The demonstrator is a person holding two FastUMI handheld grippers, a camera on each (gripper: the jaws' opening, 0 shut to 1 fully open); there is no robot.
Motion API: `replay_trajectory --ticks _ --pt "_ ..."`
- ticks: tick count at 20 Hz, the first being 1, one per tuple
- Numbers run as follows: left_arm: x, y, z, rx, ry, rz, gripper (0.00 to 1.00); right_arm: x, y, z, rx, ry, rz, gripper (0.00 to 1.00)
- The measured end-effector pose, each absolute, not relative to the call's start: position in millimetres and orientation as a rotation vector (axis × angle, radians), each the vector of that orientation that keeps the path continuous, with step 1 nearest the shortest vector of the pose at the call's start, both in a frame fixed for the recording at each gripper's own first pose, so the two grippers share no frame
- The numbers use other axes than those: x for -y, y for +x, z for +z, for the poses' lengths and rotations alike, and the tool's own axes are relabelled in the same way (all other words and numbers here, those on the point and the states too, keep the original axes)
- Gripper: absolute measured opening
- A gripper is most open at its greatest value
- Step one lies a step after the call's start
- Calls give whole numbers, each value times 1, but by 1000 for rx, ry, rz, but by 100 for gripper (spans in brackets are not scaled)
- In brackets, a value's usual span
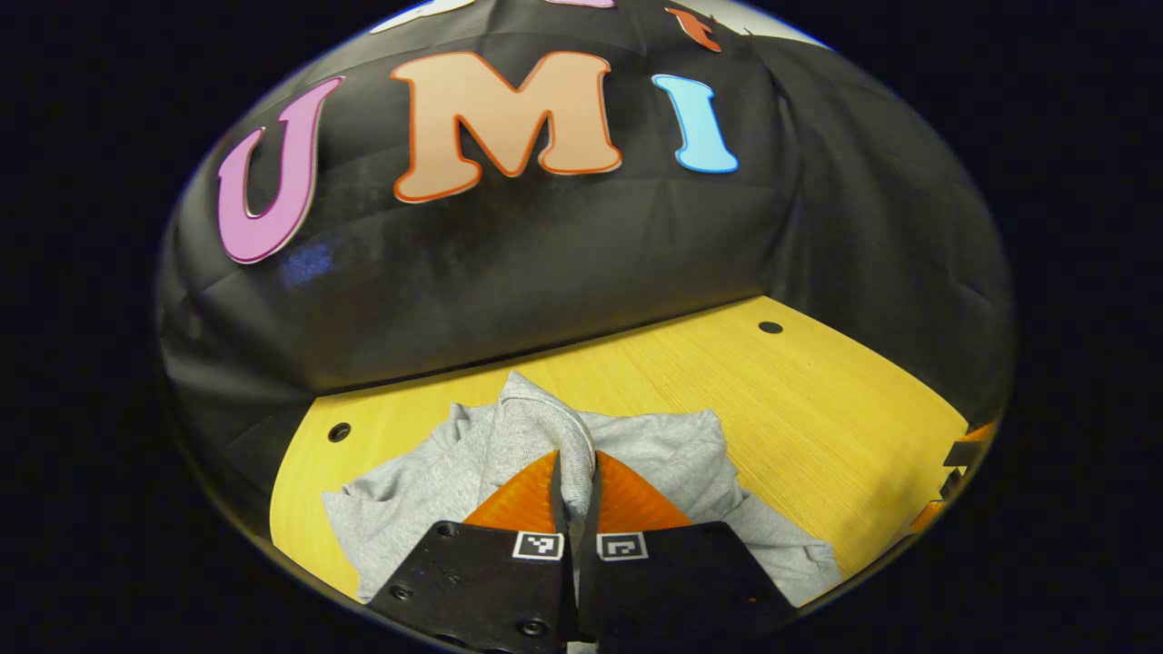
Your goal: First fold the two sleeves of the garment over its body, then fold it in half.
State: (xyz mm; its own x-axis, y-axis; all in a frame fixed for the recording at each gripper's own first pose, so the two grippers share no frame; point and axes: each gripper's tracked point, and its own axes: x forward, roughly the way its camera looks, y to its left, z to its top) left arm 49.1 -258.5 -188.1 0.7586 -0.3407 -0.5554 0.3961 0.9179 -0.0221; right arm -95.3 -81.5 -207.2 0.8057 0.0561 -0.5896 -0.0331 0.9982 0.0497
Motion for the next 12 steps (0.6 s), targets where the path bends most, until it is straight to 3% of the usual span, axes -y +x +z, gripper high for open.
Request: replay_trajectory --ticks 5,8,11,12 --pt "292 46 -228 -646 133 -441 1 98 -108 -210 -639 33 11 96" --pt "309 36 -235 -674 99 -495 11 98 -108 -214 -643 24 13 96" --pt "300 44 -211 -588 89 -477 100 92 -103 -219 -650 19 40 96" --pt "291 40 -205 -566 98 -459 98 87 -99 -220 -651 18 52 96"
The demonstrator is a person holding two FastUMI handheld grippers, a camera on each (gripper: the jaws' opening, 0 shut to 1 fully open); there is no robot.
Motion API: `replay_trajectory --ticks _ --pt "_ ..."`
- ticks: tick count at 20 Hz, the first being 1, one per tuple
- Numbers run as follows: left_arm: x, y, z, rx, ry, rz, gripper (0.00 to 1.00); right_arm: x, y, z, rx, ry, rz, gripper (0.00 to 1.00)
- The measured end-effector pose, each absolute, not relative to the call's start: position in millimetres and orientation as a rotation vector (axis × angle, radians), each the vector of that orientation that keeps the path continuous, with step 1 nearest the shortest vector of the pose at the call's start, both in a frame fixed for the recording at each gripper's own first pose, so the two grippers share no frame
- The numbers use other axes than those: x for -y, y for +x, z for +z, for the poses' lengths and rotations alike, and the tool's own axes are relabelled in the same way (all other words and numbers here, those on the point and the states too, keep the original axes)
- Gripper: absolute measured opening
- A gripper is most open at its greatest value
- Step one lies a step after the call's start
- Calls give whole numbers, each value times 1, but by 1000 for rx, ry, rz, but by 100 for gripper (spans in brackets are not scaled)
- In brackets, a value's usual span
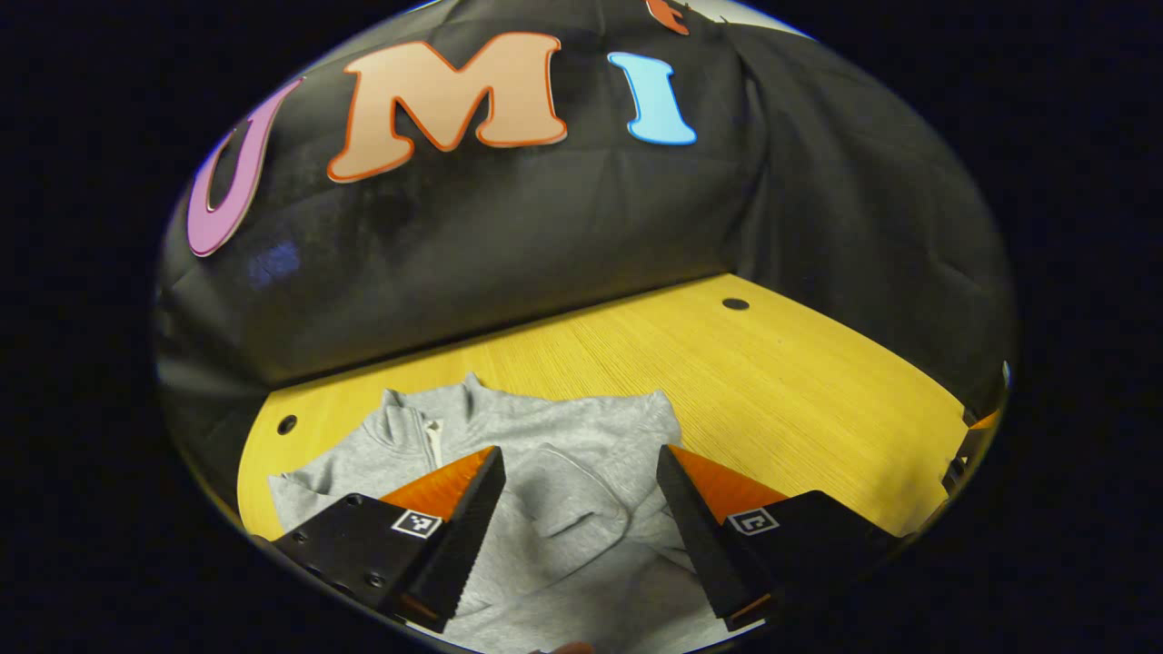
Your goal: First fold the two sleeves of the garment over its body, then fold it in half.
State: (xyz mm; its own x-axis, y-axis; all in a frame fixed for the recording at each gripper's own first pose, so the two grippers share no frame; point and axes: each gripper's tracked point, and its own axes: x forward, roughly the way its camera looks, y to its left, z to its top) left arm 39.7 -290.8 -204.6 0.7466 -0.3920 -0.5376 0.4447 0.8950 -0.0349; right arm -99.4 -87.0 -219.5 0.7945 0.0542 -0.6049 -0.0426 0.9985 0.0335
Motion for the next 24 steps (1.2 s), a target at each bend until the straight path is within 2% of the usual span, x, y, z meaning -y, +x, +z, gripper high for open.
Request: replay_trajectory --ticks 6,10,11,12,16,24 --pt "196 29 -175 -493 83 -284 97 55 -76 -231 -662 18 114 96" --pt "117 4 -173 -502 77 -158 97 47 -68 -244 -664 -44 126 97" --pt "99 -5 -176 -520 74 -130 97 45 -67 -247 -663 -68 132 91" --pt "82 -16 -180 -539 66 -102 97 43 -67 -251 -667 -92 141 97" --pt "22 -62 -208 -638 35 5 98 39 -78 -272 -719 -146 180 99" --pt "1 -154 -277 -892 -39 1 98 33 -120 -319 -872 -162 222 98"
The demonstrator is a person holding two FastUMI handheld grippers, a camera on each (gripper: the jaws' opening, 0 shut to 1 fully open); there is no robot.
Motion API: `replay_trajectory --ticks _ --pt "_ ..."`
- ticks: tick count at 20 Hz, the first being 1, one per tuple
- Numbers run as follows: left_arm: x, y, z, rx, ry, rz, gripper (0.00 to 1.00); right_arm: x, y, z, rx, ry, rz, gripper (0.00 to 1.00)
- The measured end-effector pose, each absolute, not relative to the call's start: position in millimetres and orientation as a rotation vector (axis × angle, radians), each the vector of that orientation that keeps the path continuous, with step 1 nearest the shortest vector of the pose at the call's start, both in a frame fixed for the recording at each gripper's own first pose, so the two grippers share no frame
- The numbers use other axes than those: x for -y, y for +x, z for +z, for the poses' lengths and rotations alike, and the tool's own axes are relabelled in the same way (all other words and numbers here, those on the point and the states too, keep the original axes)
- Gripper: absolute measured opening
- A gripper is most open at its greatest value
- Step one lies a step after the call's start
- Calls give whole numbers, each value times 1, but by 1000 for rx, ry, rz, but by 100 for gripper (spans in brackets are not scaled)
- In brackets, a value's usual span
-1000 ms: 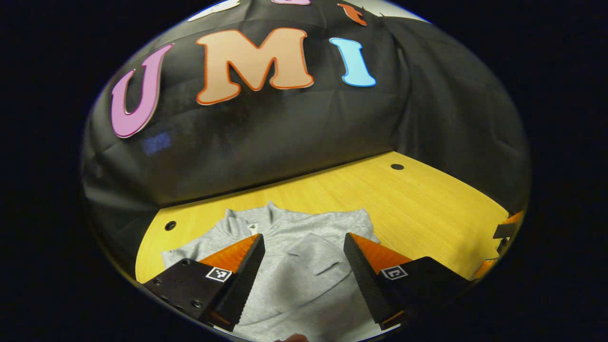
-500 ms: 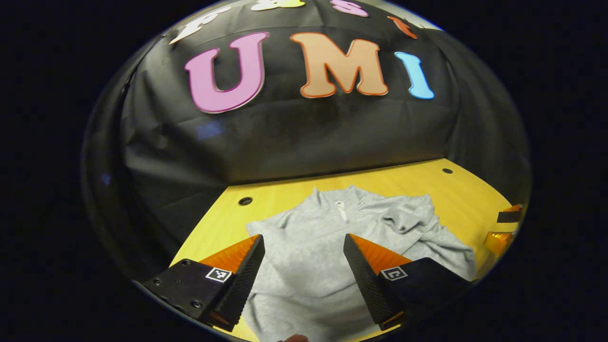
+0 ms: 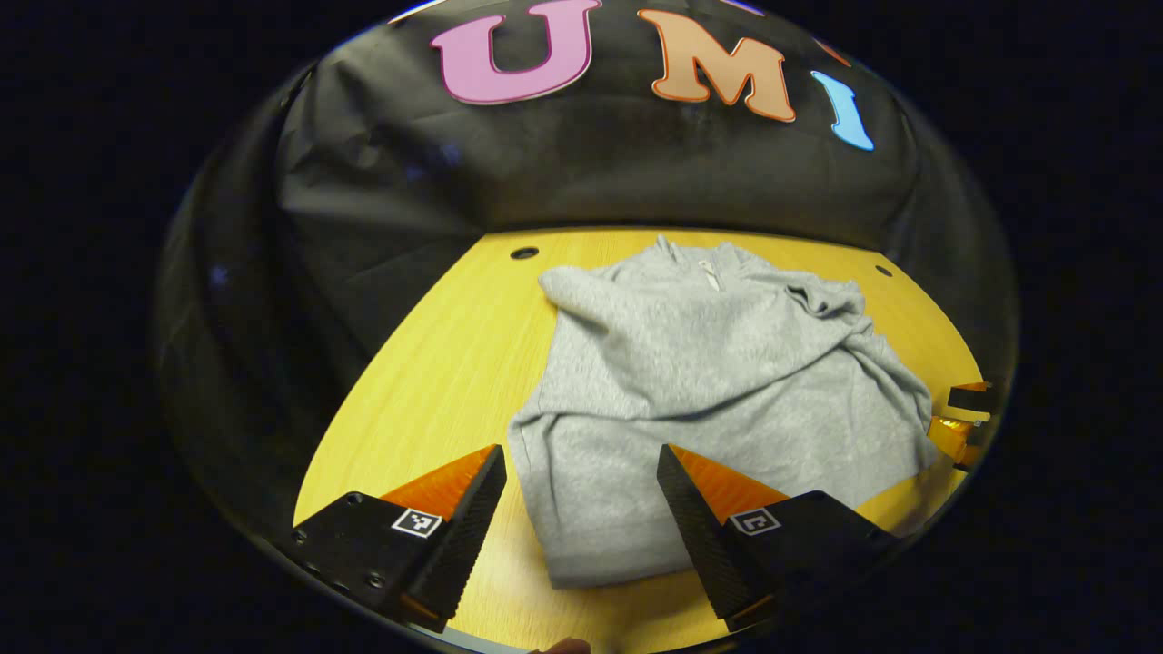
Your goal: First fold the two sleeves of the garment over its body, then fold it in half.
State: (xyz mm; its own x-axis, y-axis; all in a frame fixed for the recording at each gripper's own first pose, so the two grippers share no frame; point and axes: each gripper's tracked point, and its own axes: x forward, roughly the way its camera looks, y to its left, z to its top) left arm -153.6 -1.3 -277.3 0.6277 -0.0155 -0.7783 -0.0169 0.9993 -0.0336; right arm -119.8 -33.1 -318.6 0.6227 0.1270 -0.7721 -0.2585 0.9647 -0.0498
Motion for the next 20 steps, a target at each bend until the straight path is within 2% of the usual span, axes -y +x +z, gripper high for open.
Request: replay_trajectory --ticks 9,12,14,16,18,20 --pt "13 -193 -318 -1042 -124 -24 97 35 -142 -347 -986 -150 213 98" --pt "13 -192 -317 -1014 -133 -16 95 33 -142 -350 -1012 -98 208 98" --pt "11 -190 -317 -997 -138 -5 96 31 -141 -353 -1028 -75 217 94" --pt "11 -188 -317 -992 -143 6 95 29 -141 -353 -1048 -78 245 82" --pt "15 -186 -317 -1001 -132 -21 90 23 -141 -355 -1063 -61 266 61" --pt "24 -182 -316 -997 -126 -61 75 15 -142 -354 -1085 11 268 37"
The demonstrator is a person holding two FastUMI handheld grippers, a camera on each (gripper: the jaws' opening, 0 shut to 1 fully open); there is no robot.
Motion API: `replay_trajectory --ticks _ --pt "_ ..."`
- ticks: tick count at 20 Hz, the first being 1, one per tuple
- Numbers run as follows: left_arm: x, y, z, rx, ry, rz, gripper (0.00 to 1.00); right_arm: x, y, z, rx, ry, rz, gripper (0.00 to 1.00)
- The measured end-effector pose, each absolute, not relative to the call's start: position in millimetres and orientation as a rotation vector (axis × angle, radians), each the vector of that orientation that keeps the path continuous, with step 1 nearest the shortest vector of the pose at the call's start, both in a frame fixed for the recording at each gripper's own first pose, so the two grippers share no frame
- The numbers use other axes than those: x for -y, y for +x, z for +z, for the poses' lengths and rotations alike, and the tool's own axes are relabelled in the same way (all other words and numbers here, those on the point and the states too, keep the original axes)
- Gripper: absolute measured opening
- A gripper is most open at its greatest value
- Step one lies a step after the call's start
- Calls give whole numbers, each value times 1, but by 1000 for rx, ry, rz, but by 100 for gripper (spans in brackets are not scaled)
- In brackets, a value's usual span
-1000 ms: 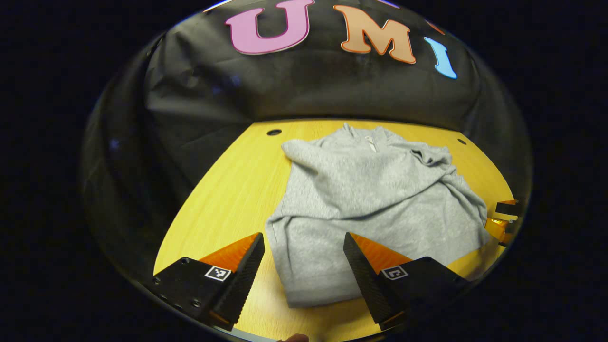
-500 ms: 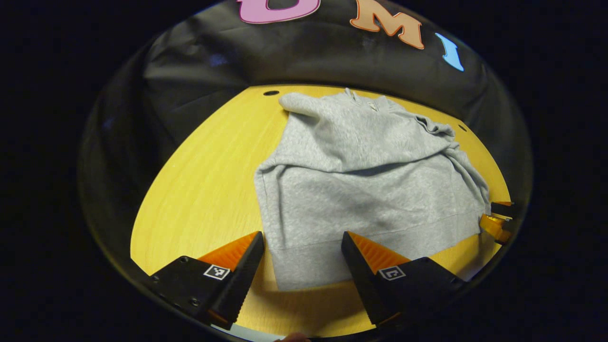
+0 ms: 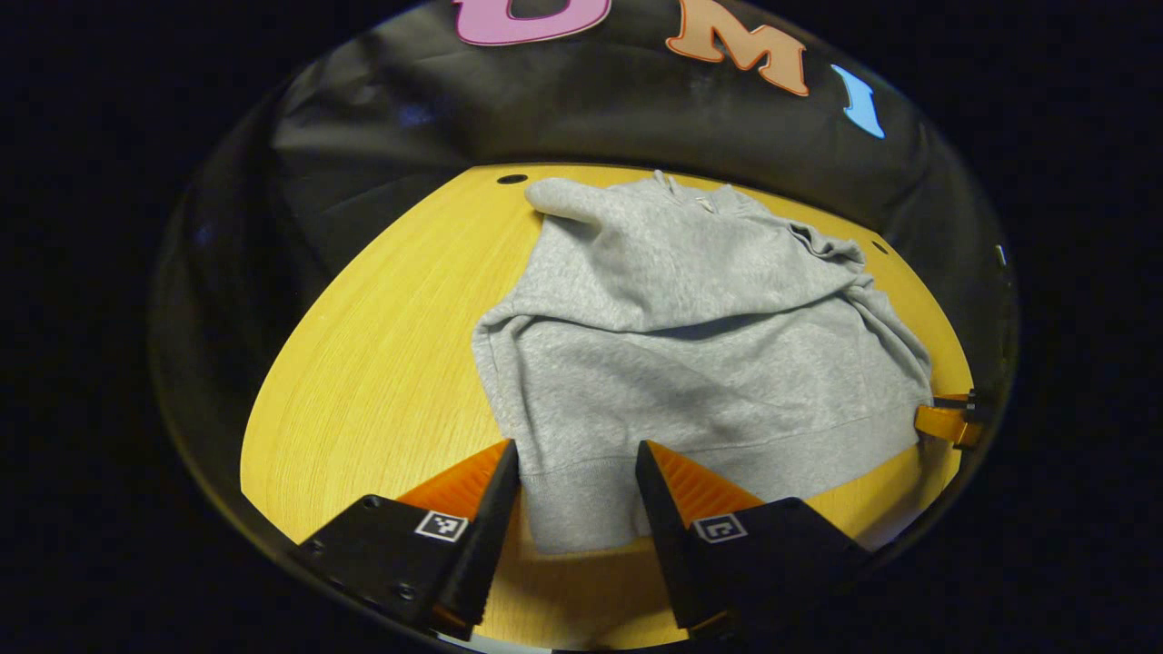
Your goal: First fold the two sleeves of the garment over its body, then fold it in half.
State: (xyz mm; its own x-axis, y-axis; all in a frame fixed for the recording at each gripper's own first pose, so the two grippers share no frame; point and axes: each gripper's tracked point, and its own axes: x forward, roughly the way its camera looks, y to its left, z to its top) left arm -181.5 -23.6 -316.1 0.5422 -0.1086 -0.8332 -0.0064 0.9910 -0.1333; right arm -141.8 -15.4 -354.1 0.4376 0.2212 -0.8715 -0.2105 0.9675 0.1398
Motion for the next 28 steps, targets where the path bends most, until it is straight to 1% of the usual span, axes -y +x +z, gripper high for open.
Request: replay_trajectory --ticks 1,2,3,4,5,6,7,9,13,16,20,25,28 --pt "26 -181 -315 -990 -133 -73 61 15 -143 -355 -1100 32 270 25" --pt "28 -178 -315 -974 -143 -84 55 16 -142 -355 -1112 52 266 24" --pt "31 -178 -313 -961 -162 -94 43 14 -142 -356 -1133 62 267 18" --pt "34 -176 -312 -944 -184 -100 33 15 -142 -355 -1162 68 257 18" --pt "35 -176 -314 -945 -202 -99 13 15 -141 -356 -1186 69 235 18" --pt "36 -178 -313 -951 -218 -101 10 15 -141 -355 -1194 62 221 12" --pt "36 -181 -312 -970 -229 -107 5 14 -141 -353 -1187 45 221 12" --pt "34 -188 -311 -994 -238 -111 0 14 -145 -351 -1182 19 240 11" --pt "34 -187 -310 -1029 -235 -133 0 14 -142 -346 -1217 52 244 11" --pt "34 -184 -305 -1059 -215 -147 0 11 -135 -335 -1210 72 250 11" --pt "35 -166 -276 -1023 -226 -153 0 1 -120 -303 -1157 163 257 12" --pt "24 -128 -242 -970 -269 -134 0 -8 -79 -264 -1092 332 244 11" --pt "17 -111 -223 -940 -284 -122 0 -9 -54 -246 -1047 386 243 12"
